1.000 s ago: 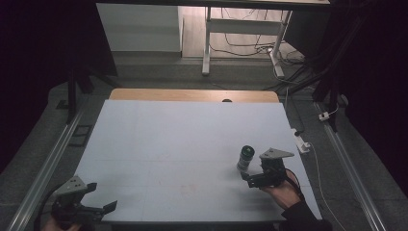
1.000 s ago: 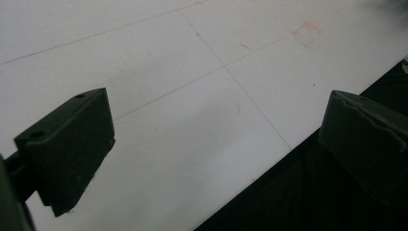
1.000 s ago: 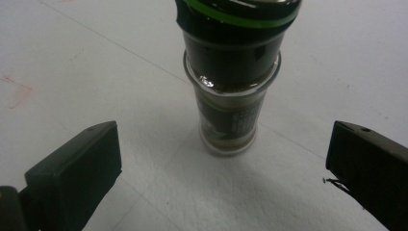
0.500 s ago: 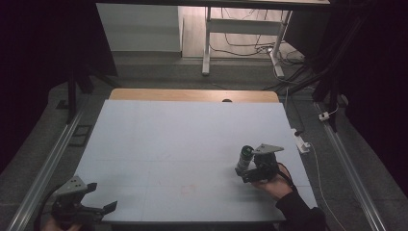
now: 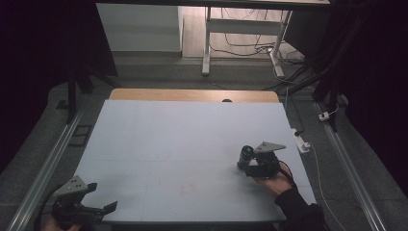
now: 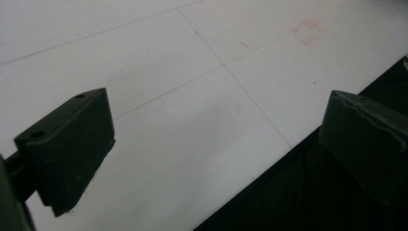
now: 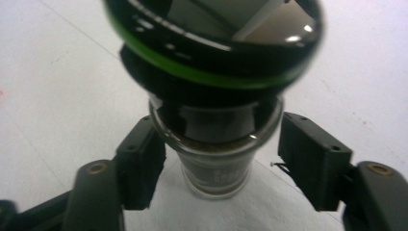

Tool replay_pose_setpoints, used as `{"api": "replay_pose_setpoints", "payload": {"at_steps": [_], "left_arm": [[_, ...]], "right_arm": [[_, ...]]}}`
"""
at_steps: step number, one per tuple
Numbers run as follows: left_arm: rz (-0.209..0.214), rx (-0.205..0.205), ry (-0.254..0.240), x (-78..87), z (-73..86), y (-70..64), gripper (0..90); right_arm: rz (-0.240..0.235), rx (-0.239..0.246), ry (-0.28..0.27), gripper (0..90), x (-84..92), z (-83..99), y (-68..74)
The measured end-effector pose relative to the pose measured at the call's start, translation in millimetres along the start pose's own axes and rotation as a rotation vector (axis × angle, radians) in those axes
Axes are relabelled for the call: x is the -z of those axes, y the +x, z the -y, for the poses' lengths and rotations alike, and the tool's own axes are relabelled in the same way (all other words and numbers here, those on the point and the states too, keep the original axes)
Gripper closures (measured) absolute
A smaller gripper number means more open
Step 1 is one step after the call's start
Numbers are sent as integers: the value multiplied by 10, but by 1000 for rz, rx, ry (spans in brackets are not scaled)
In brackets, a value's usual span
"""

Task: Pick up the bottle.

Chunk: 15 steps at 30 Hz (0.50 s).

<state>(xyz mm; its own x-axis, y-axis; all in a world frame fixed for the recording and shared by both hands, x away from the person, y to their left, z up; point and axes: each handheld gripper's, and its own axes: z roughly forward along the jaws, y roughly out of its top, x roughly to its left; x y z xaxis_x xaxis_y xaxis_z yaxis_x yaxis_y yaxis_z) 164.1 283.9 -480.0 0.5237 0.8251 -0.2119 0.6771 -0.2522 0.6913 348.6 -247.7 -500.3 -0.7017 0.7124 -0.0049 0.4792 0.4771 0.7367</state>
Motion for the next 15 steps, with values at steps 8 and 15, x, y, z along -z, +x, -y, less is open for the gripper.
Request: {"api": "replay_pose_setpoints", "payload": {"at_steps": [8,15], "left_arm": [[1,1,1,0,0,3,0],[1,1,1,-1,1,1,0]], "right_arm": [[-14,52,7,517,-15,-20,9],[5,72,20,527,-10,-35,39]]}}
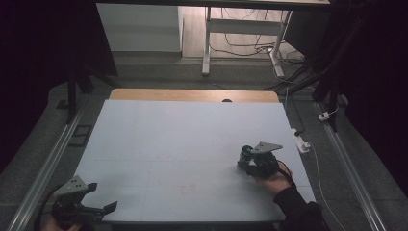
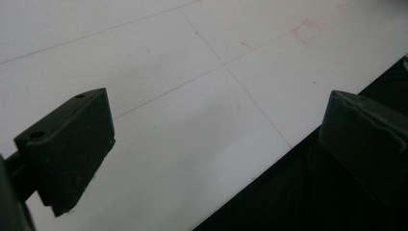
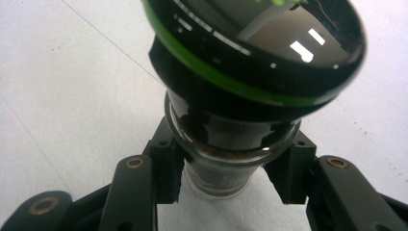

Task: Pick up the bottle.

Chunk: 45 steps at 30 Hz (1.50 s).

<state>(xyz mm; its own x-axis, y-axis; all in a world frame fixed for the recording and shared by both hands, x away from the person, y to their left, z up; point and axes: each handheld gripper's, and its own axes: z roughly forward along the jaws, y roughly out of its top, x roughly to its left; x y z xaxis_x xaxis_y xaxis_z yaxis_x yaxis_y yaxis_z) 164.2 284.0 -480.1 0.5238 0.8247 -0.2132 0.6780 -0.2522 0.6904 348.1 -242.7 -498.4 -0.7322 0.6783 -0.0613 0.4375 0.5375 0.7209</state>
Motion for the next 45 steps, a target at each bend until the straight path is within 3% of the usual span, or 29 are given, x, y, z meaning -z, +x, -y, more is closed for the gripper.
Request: {"api": "replay_pose_setpoints", "payload": {"at_steps": [6,17,28,45], "left_arm": [[1,0,-2,3,2,1,0],[0,2,-3,6,4,1,0],[-1,4,-3,4,3,3,0],[-5,9,-7,5,3,7,0]], "right_arm": [[4,23,6,528,6,-14,18],[-30,11,-18,530,95,-84,30],[-68,-41,-57,530,203,-188,49],[-135,3,-84,530,328,-456,182]]}}
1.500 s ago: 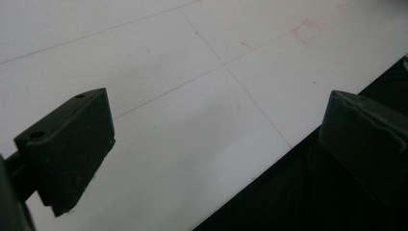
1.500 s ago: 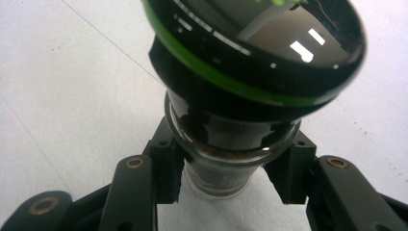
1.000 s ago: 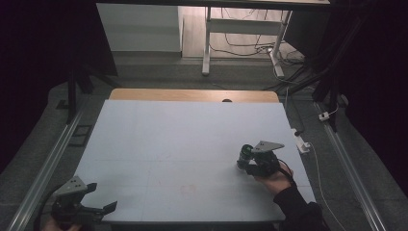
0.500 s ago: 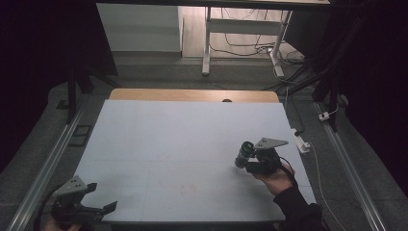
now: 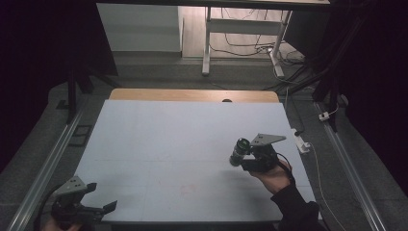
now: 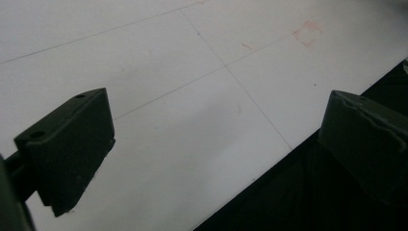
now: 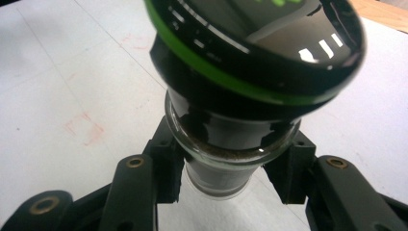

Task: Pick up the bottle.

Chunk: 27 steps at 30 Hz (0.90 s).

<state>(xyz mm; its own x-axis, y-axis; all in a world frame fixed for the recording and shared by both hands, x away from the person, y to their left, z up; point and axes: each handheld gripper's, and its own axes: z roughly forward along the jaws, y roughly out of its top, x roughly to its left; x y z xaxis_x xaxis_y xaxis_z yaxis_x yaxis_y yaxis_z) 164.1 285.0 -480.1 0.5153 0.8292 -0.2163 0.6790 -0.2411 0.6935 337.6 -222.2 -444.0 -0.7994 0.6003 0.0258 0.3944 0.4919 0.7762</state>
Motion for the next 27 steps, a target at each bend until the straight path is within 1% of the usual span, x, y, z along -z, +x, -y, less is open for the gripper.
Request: {"api": "replay_pose_setpoints", "payload": {"at_steps": [3,6,9,12,16,18,23,27], "left_arm": [[-1,-1,0,-1,-1,-1,0],[0,0,-1,0,0,1,0],[0,0,-1,0,0,2,0],[1,-1,1,1,-1,3,0],[4,0,-1,2,-1,5,0],[6,0,-2,3,1,6,0],[7,-1,-2,3,-1,6,0],[11,1,-5,6,1,10,0]], "right_arm": [[-8,-1,0,530,-15,-64,28],[-31,-6,0,530,-37,-132,44],[-40,9,0,530,-65,-196,72],[-35,34,2,530,-91,-263,117],[-38,67,-19,529,-115,-347,182],[-44,73,-25,530,-140,-394,215],[-72,65,-25,530,-239,-511,287],[-96,77,-18,530,-326,-592,349]]}}
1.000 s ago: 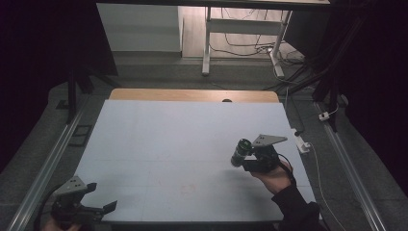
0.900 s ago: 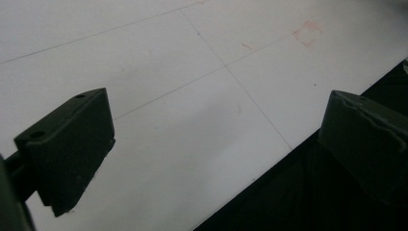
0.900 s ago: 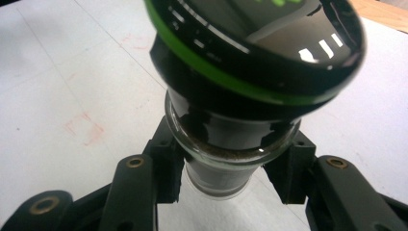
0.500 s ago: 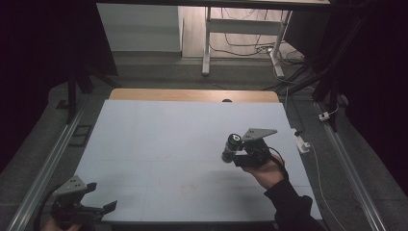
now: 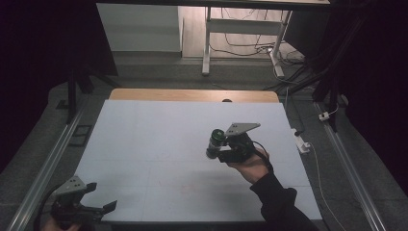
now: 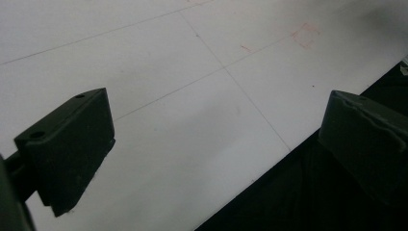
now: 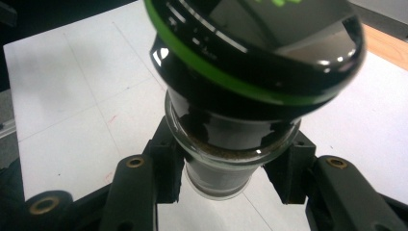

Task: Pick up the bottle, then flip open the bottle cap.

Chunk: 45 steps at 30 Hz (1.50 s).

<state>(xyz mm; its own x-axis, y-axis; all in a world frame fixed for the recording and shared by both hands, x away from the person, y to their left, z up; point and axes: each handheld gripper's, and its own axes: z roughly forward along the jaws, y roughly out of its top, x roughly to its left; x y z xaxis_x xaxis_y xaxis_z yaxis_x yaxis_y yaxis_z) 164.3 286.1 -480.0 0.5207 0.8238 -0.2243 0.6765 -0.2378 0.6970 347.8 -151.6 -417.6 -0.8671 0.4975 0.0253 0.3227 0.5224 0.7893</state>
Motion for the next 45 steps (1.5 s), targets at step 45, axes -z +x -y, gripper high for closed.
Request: {"api": "replay_pose_setpoints", "payload": {"at_steps": [45], "left_arm": [[107,-54,-109,27,-148,-17,0]], "right_arm": [[-73,56,49,530,-271,-190,283]]}}
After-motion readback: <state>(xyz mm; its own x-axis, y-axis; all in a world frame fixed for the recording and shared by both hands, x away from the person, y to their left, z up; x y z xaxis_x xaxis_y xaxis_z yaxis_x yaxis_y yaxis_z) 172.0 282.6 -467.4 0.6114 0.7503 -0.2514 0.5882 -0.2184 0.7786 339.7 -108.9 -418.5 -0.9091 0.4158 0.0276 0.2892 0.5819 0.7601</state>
